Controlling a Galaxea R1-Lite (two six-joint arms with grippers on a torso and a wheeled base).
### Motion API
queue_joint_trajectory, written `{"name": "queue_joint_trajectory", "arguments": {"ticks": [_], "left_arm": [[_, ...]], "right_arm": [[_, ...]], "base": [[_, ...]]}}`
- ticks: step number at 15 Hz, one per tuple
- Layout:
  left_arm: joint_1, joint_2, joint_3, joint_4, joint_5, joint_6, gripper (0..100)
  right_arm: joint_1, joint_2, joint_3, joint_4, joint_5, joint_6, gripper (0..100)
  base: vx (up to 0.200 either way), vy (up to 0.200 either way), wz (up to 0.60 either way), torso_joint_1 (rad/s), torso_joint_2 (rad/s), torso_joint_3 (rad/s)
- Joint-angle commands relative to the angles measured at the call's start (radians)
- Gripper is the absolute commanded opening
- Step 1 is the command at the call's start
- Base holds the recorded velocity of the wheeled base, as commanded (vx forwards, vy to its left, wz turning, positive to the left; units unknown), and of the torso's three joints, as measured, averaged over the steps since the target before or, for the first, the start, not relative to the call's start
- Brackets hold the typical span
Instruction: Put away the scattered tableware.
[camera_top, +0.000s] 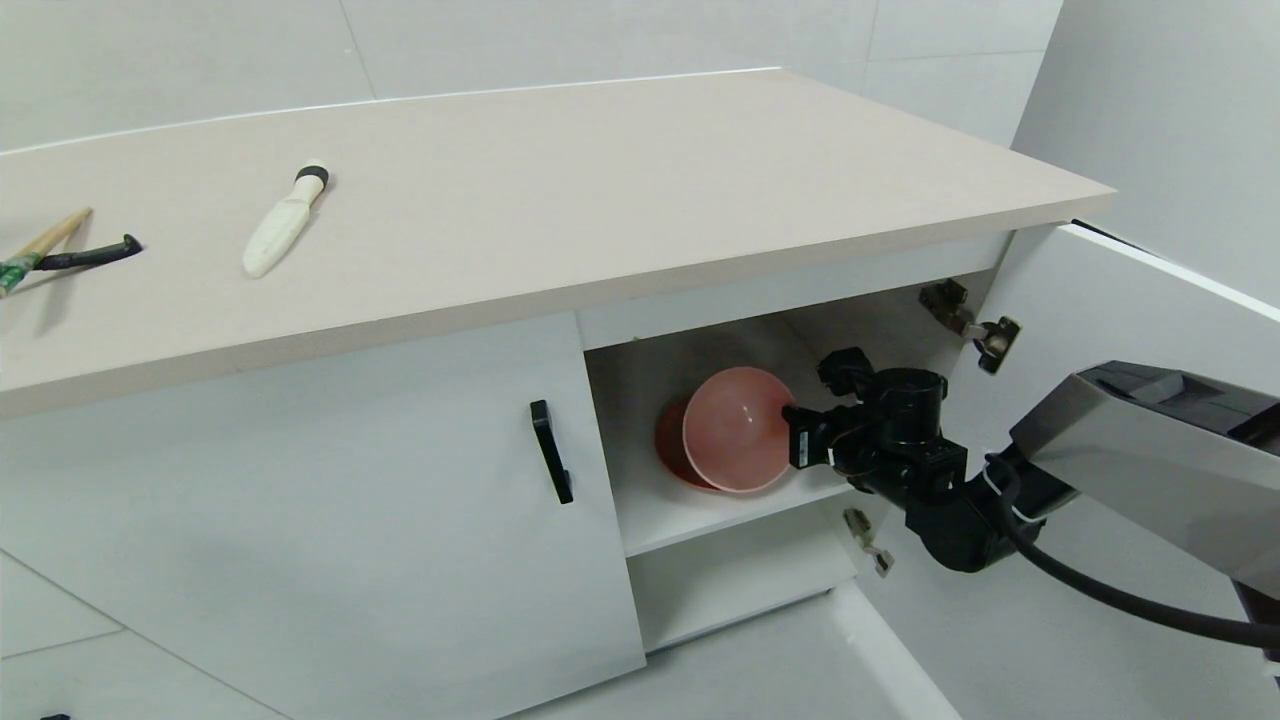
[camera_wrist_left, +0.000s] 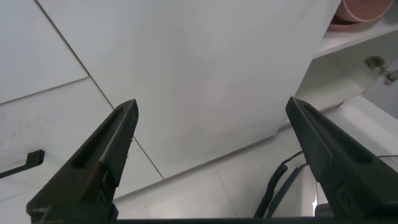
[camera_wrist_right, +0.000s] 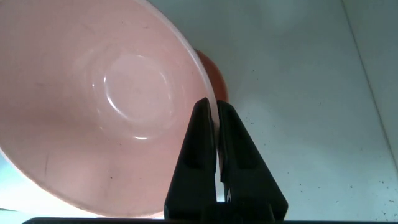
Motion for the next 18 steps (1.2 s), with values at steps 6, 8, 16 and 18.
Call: {"name": "queue_joint_trajectory", "arguments": {"ticks": [6, 8, 16, 18], "left_arm": [[0.0, 0.002, 0.0, 0.0, 0.0, 0.001, 100], [0.0, 0.002, 0.0, 0.0, 0.0, -0.001, 100], [0.0, 0.002, 0.0, 0.0, -0.006, 0.024, 100], [0.037, -0.041, 0.0, -0.002, -0.018, 0.013, 100]], "right_arm": [[0.002, 0.001, 0.01, -0.03, 0.007, -0.005, 100], [0.011, -0.002, 0.01, -0.031, 0.008, -0.007, 100], [0.063, -0.24, 0.3, -0.165, 0.008, -0.077, 100], [0.074, -0.383, 0.449, -0.189, 0.008, -0.09, 100]], "base": [[0.0, 0.0, 0.0, 0.0, 0.0, 0.0], [0.0, 0.0, 0.0, 0.0, 0.0, 0.0], [0.0, 0.0, 0.0, 0.0, 0.0, 0.0], [0.0, 0.0, 0.0, 0.0, 0.0, 0.0]]}}
